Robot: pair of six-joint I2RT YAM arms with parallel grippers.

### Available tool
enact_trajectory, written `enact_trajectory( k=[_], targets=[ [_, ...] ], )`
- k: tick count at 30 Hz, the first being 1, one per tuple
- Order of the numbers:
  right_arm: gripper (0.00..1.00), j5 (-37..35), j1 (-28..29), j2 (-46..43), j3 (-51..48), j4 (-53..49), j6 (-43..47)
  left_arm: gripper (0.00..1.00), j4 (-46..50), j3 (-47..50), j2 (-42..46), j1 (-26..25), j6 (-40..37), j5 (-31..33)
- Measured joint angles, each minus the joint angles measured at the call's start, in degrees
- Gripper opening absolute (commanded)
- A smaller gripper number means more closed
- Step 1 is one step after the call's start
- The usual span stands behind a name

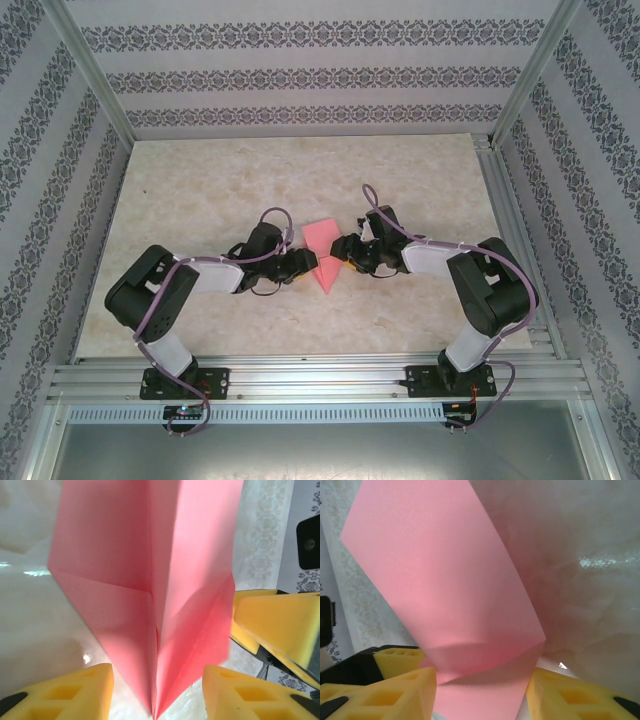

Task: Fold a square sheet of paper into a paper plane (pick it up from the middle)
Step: Fold the wing for the fifth time at the center of the table.

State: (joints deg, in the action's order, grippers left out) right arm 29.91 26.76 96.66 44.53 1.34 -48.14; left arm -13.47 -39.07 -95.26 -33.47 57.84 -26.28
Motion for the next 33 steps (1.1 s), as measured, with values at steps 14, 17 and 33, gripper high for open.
enact_trajectory(
  k=[14, 17, 33],
  targets=[
    [0.43, 0.2, 0.3, 0.0, 0.7, 0.8, 0.0, 0.14, 16.6, -15.3, 6.1, 3.1, -7.3, 2.0],
    [0.43, 0.2, 0.3, 0.0, 0.7, 1.1, 0.0, 0.12, 15.8, -17.0, 1.2, 3.4, -6.5, 0.7],
    [0.49, 1.3, 1.3, 0.0, 0.7, 3.3, 0.0, 0.09, 14.4, -17.6, -12.3, 4.0, -3.4, -1.7]
  ],
)
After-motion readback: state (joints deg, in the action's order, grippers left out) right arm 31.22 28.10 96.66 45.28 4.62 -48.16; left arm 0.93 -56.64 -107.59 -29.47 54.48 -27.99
